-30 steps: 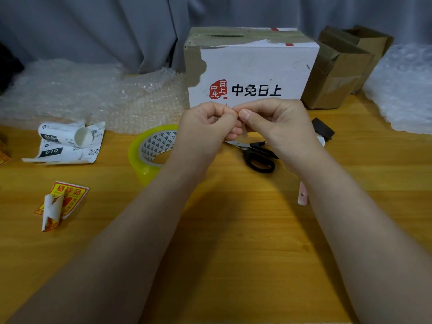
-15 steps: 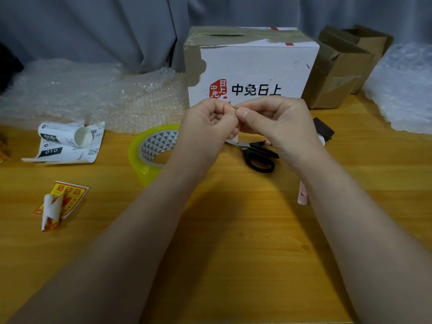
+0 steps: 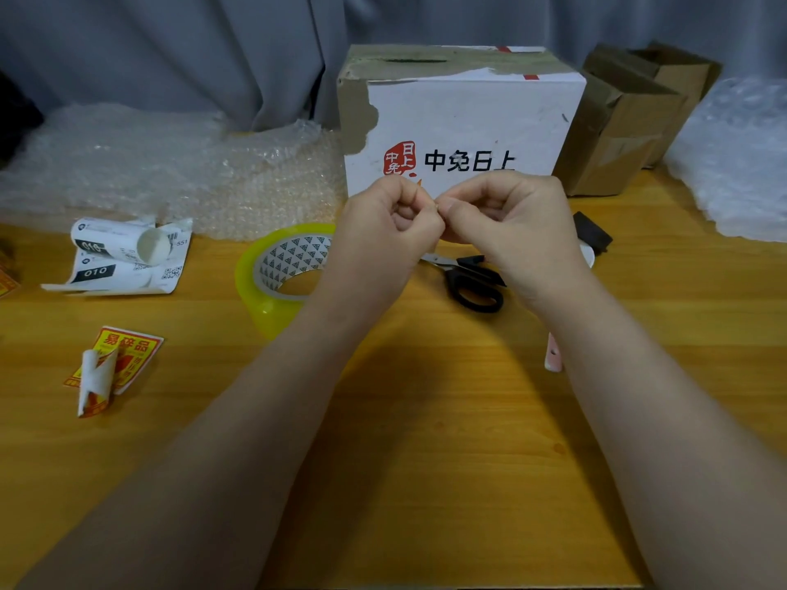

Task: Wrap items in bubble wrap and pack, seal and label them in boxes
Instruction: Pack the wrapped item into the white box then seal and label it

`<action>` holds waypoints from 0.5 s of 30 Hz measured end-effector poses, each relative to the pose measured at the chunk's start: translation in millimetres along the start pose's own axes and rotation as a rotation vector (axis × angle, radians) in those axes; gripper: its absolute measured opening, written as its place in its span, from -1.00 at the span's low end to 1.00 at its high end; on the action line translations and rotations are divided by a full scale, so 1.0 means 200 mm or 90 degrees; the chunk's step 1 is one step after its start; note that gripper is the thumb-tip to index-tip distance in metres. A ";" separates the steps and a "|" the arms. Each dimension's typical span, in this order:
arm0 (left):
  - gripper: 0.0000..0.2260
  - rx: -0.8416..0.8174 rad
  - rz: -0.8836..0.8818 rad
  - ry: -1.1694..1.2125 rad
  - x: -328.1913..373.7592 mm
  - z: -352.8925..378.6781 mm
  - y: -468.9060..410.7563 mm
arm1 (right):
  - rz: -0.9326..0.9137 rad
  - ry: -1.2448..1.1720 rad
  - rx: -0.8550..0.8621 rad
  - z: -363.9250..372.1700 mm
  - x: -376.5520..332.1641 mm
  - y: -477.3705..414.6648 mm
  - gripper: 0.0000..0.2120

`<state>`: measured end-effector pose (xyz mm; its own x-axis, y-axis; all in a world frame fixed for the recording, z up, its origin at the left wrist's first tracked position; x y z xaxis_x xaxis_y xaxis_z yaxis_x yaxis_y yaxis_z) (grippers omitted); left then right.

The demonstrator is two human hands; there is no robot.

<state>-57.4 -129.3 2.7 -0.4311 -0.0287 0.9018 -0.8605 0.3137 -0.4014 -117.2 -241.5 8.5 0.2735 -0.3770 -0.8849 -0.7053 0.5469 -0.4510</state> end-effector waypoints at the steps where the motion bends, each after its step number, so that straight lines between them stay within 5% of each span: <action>1: -0.96 0.003 0.005 -0.013 0.00 0.00 0.00 | -0.009 0.025 0.009 0.00 0.00 0.00 -0.90; 15: -0.91 -0.024 -0.034 0.039 -0.02 0.02 0.00 | 0.088 -0.043 -0.014 0.02 0.07 -0.01 -0.87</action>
<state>-55.7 -132.8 -1.5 -0.3666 0.0107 0.9303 -0.8704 0.3494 -0.3470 -109.7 -244.8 -3.6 0.2156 -0.2475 -0.9446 -0.7532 0.5735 -0.3222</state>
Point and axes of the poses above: each hand's wrist, its own y-axis away from the middle knuckle, its own z-axis out of the palm, x = y × z, the point moved 10 cm from there along -y, towards the middle knuckle, and after that the axes turned 11 degrees about x, right-handed, at the moved point
